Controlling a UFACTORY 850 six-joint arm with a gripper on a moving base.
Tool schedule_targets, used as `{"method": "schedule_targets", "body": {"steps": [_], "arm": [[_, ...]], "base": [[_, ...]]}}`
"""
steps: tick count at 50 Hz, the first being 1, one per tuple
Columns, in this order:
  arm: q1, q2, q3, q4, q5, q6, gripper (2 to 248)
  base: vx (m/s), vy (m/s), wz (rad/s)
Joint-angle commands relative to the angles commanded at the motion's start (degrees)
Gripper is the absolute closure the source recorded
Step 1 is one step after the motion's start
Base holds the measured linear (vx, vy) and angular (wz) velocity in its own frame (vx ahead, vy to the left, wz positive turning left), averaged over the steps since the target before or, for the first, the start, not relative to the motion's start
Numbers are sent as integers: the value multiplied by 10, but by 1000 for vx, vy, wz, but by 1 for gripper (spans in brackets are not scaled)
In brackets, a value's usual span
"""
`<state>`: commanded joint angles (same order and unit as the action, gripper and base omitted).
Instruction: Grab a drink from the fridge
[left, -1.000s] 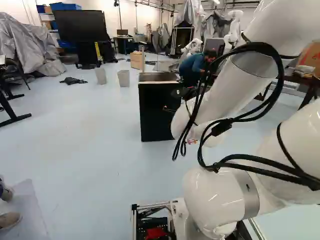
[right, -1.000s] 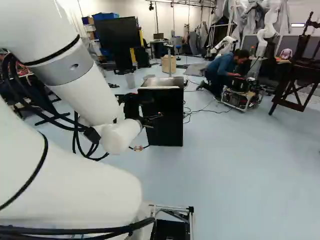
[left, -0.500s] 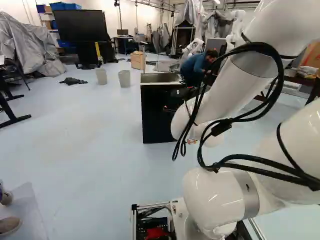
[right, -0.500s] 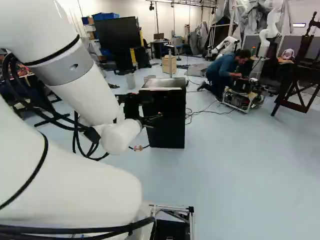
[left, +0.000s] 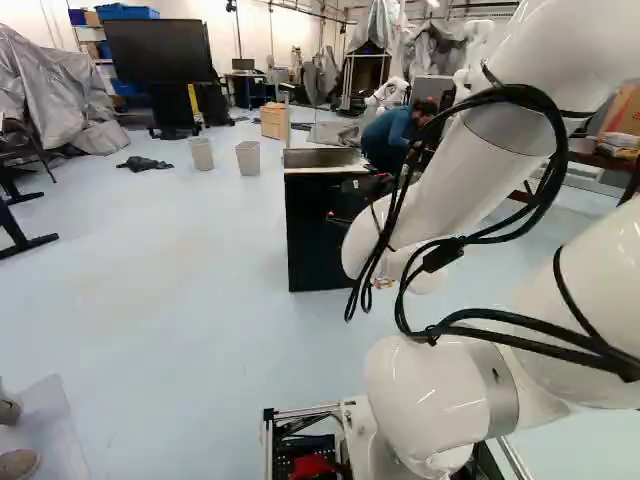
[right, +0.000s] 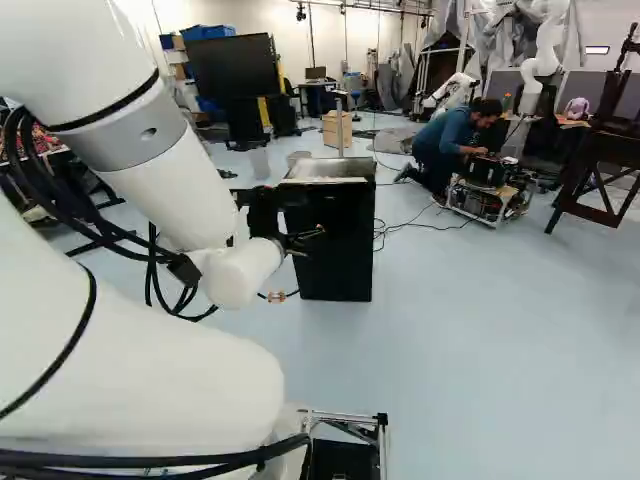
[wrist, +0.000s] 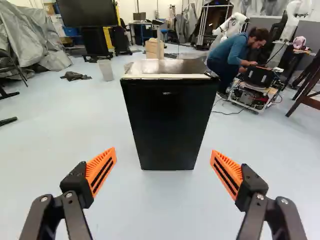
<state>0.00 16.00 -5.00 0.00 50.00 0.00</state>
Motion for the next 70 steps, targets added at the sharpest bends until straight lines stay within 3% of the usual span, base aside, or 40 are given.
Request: {"method": "schedule_targets", "body": {"steps": [70], "arm": [[0, 0, 0, 0, 0, 0, 3]], "base": [[91, 104, -24]]}}
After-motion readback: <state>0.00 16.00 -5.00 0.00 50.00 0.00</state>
